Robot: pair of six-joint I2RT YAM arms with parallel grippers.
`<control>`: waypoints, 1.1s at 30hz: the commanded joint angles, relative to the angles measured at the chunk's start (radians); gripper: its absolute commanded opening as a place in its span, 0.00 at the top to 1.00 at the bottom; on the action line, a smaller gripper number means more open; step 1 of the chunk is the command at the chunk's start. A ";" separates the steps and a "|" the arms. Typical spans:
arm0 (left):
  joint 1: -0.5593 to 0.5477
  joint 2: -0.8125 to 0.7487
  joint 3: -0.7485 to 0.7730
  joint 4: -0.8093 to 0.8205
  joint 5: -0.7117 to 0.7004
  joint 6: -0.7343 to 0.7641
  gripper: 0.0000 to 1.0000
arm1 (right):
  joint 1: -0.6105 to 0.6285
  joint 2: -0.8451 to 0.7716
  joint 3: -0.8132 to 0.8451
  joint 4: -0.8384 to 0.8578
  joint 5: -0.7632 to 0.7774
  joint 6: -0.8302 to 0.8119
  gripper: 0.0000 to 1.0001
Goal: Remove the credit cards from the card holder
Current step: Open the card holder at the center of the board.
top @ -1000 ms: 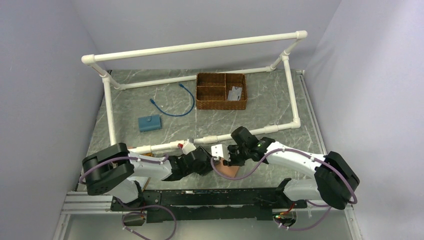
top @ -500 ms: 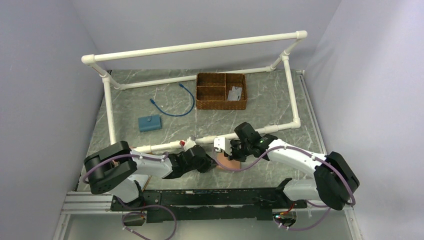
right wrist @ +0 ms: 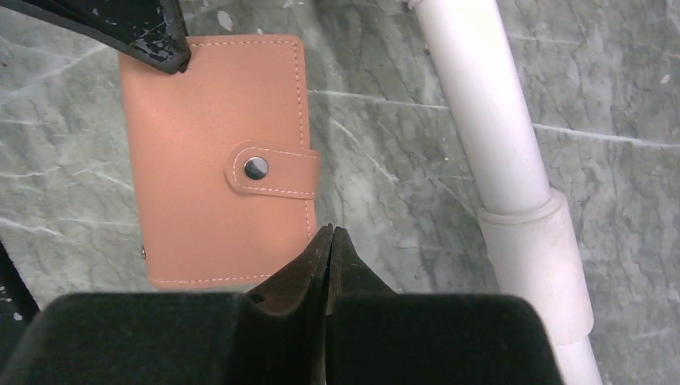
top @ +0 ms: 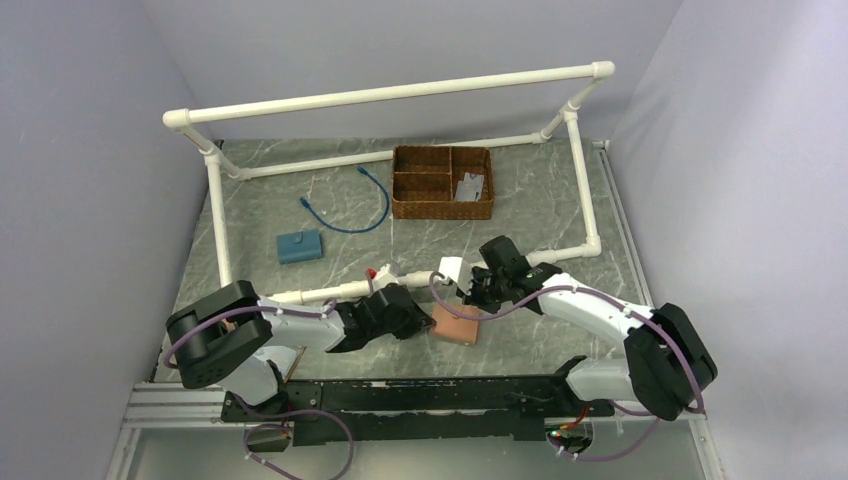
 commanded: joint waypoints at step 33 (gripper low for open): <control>0.037 0.044 -0.066 0.008 0.126 0.185 1.00 | 0.163 0.051 -0.001 0.117 0.152 -0.038 1.00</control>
